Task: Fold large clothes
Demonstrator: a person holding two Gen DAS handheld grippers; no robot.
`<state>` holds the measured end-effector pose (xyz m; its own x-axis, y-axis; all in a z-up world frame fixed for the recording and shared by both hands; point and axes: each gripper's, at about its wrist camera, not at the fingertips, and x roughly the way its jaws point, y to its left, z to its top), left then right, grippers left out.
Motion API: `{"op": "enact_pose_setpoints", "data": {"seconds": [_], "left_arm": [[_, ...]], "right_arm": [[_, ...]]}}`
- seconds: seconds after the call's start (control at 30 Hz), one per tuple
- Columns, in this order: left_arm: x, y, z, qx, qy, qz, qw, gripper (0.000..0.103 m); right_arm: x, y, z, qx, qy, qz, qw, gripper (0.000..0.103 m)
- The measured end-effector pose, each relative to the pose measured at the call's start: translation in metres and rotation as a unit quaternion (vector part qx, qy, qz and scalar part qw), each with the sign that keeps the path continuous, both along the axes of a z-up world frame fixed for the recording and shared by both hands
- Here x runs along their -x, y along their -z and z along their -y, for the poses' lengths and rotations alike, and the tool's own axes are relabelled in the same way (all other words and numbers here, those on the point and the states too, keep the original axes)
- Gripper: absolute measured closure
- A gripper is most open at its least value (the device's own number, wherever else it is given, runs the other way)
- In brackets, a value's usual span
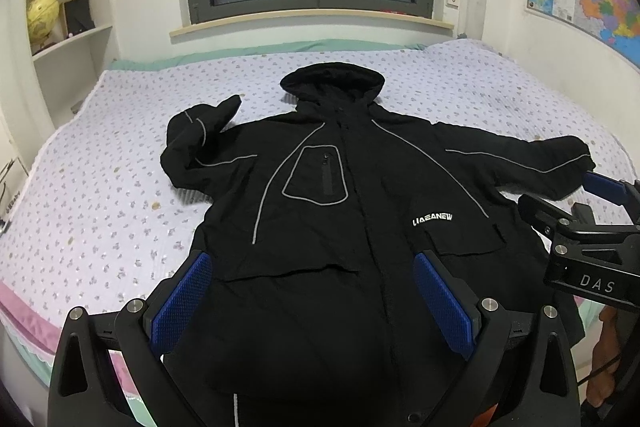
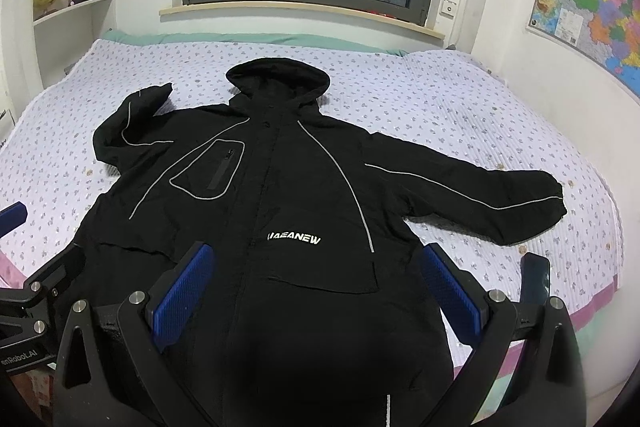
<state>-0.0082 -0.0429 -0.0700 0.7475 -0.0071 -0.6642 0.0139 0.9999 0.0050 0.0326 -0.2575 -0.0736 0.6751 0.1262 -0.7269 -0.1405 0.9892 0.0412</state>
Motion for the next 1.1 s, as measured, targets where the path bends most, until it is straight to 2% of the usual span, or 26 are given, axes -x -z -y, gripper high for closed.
{"op": "enact_pose_setpoints", "data": {"seconds": [0.6, 0.8, 0.97, 1.1], "left_arm": [[-0.004, -0.003, 0.014, 0.005, 0.018, 0.0, 0.9998, 0.003], [-0.053, 0.01, 0.032, 0.012, 0.032, -0.029, 0.999, 0.003], [-0.117, 0.031, 0.058, 0.009, 0.054, -0.035, 0.9979, 0.003], [-0.17, 0.041, 0.076, 0.028, 0.068, -0.043, 0.9963, 0.003]], "right_arm": [[-0.007, 0.01, 0.024, -0.022, 0.016, -0.004, 1.0, 0.0], [-0.042, 0.043, 0.053, -0.06, 0.042, -0.023, 0.997, 0.0], [-0.099, 0.091, 0.085, -0.092, 0.077, -0.056, 0.991, 0.0], [-0.142, 0.111, 0.117, -0.098, 0.105, -0.085, 0.986, 0.002]]}}
